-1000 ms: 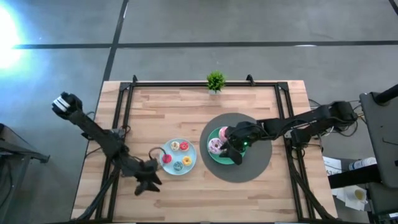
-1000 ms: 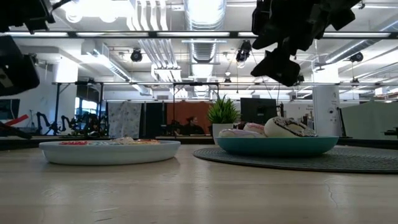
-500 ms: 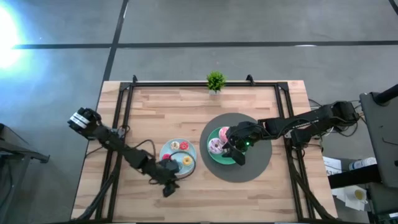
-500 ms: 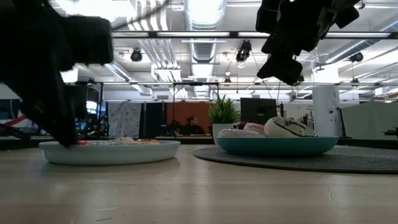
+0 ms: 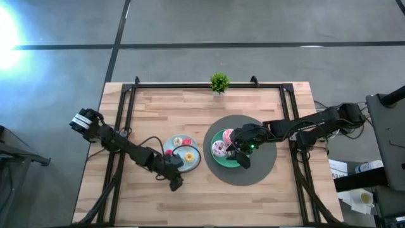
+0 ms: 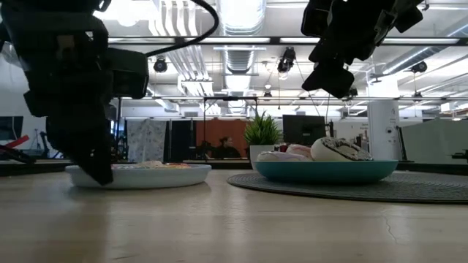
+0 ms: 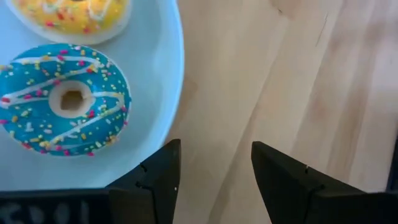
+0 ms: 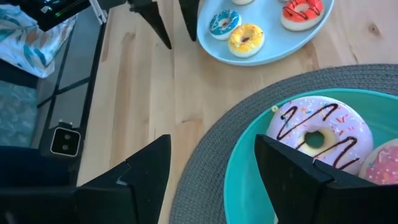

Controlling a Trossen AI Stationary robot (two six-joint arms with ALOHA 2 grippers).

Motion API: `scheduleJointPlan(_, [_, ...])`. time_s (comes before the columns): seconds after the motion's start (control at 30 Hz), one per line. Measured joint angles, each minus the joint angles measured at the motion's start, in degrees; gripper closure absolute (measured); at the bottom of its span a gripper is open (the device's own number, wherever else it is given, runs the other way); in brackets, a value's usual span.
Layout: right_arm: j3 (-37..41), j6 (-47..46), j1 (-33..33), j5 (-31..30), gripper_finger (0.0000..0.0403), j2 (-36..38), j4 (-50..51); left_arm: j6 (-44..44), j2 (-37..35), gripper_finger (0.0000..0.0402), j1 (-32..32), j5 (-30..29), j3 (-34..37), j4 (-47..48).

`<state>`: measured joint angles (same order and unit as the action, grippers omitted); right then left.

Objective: Pick & Place donuts
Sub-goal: Adjust the the light blue plate on the table to align the position, then return to Home Position

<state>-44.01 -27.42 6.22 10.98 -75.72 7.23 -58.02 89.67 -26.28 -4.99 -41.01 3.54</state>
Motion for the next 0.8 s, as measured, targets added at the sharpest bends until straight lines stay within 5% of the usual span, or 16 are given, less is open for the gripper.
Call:
scheduleJointPlan(0.3, [0.1,3.9,0.0,4.6,0.0179,1.6,1.7,3.2,-6.2,0.0230,0.0,-0.8,-2.1,0.1])
scheduleJointPlan(0.5, [6.7,2.7,0.0,4.0,0.0179,12.4,2.0,11.7,-16.3,0.0230,-0.5,0.0,-4.4,-0.2])
scheduleJointPlan(0.67, [17.7,-3.3,-0.8,1.0,0.0179,26.8,-2.7,18.7,-26.1,0.0230,6.7,-2.4,1.8,-6.0])
scheduleJointPlan(0.8, [21.9,-6.7,-1.0,0.8,0.0179,36.0,-3.2,23.3,-32.7,0.0230,17.6,7.2,10.3,-17.3])
